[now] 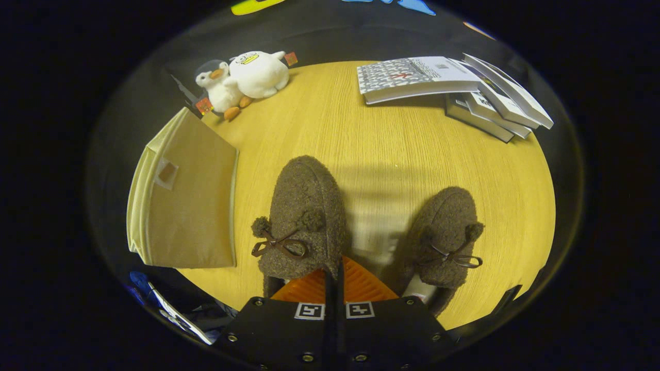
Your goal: Open the storage box then place both shoes into the box .Put the left shoe in first, then the right shoe, with the right side of both shoes facing outward in a uniform manner.
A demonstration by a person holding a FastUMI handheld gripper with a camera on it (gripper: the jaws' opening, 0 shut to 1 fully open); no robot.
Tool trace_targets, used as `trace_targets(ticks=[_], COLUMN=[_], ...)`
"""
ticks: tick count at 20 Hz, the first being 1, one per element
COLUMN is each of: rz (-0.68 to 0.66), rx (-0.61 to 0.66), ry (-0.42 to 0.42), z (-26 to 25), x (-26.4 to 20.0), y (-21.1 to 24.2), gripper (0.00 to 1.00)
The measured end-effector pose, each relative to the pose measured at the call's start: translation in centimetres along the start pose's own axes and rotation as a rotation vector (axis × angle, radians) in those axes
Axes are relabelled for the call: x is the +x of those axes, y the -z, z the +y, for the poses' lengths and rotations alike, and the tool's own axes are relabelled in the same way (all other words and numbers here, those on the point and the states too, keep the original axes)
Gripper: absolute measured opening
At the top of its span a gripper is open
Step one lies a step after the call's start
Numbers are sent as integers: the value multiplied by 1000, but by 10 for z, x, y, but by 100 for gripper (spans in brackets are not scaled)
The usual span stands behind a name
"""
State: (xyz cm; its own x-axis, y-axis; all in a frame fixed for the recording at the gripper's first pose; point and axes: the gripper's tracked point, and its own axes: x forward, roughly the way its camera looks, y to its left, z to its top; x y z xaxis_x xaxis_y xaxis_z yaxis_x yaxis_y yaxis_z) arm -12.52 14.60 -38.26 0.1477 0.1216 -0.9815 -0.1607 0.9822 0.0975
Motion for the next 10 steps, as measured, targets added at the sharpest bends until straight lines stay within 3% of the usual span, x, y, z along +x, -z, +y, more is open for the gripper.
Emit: trace_targets(ticks=[5, 10], rz=[-50, -123], rx=[57, -6], ry=[-109, -254], z=[46, 128], x=[-56, -98], y=[-44, -98], gripper=[1, 1])
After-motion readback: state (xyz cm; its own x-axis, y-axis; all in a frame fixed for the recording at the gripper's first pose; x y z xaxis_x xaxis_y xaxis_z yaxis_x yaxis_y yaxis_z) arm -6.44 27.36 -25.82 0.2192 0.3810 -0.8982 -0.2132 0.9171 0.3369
